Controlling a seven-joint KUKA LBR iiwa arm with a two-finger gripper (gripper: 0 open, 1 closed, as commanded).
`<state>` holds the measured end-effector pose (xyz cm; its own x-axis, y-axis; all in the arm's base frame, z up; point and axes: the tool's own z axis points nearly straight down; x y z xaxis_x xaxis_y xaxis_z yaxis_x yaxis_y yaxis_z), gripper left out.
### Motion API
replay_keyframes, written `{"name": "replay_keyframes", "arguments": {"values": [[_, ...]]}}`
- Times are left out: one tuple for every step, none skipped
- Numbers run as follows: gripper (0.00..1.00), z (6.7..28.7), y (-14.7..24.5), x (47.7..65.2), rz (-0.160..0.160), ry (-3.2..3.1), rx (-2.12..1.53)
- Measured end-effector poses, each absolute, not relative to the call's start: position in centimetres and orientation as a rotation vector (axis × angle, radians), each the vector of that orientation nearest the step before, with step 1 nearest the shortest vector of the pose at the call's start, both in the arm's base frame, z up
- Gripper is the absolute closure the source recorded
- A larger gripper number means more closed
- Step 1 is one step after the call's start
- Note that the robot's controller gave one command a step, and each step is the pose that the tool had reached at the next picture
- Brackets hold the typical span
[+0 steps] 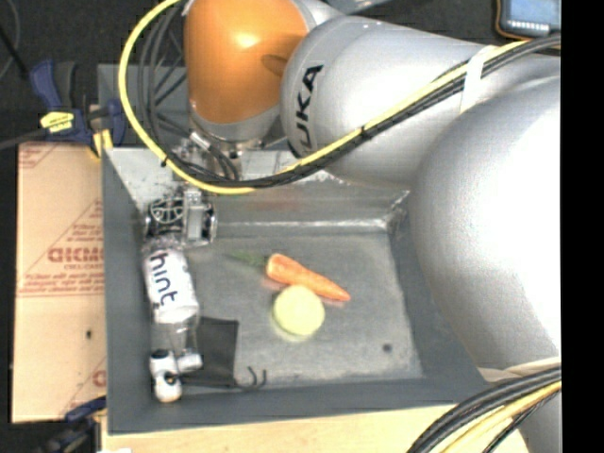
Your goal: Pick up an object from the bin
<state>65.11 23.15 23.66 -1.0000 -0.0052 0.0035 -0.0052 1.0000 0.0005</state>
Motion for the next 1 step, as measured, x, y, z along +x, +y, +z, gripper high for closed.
{"name": "replay_keyframes", "arguments": {"values": [[0.0,24.27,22.99,65.23,-0.004,-3.146,0.002]]}}
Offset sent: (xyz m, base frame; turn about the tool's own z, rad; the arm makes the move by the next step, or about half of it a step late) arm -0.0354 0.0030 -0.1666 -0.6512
